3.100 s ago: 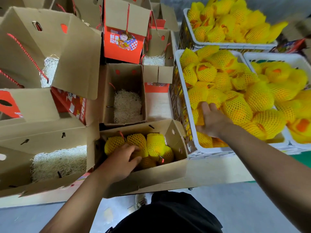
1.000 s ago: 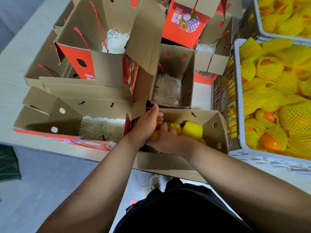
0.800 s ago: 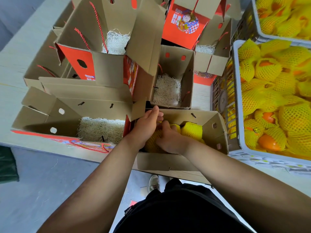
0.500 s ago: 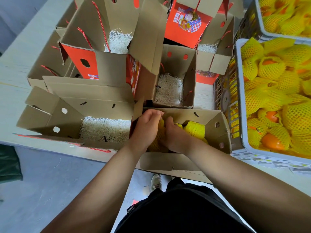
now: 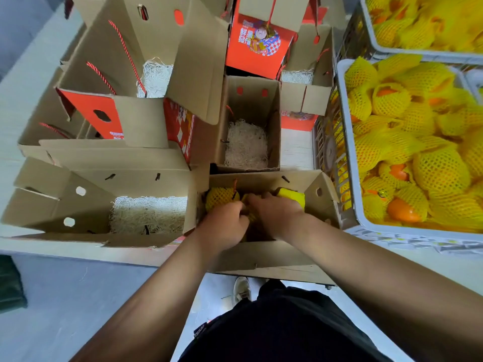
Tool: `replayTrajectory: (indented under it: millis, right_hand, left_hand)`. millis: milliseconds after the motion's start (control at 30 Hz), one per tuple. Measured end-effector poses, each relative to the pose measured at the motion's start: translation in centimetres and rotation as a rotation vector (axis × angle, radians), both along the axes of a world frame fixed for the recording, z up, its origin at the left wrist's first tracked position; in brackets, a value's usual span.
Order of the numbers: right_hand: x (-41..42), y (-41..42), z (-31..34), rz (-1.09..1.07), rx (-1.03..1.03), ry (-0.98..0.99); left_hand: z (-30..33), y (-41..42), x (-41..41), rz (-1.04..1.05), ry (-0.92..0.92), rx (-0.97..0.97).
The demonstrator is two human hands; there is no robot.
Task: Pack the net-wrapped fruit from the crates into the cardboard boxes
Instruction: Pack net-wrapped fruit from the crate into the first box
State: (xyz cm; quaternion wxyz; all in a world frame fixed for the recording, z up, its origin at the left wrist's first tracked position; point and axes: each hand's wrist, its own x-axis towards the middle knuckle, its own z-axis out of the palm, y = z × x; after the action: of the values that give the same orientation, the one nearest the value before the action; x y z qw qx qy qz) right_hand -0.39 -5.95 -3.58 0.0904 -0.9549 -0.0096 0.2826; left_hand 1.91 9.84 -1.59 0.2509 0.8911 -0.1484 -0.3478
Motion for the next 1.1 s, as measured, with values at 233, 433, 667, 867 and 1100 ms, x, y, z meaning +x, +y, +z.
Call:
replayTrajectory:
  millis: [233, 433, 667, 867, 1100]
  right_hand:
    - [-0.1, -1.7, -1.4, 0.035, -0.049, -0.068]
    - [1.0, -1.4, -1.8, -0.189, 0.085, -0.052]
    - [1.3, -3.1, -0.7, -0.347, 0.116, -0.027]
    - [-1.5, -4.4, 1.0, -0.233, 0.061, -0.256]
    - [-1.2, -4.6, -0.9, -0.495, 0.068, 0.159]
  left_hand:
    - [0.0, -0.1, 0.4, -0.182, -0.177, 0.052]
    - [0.1, 0.1, 0.3, -0.16, -0.194, -0.076]
    - [-0.2, -1.6, 0.5, -0.339, -0.346, 0.033]
    - [-1.0, -2.8, 0.1, -0.411, -0.44, 0.202]
    - [-0.2, -4.0, -0.3, -0.251, -0.308, 0.101]
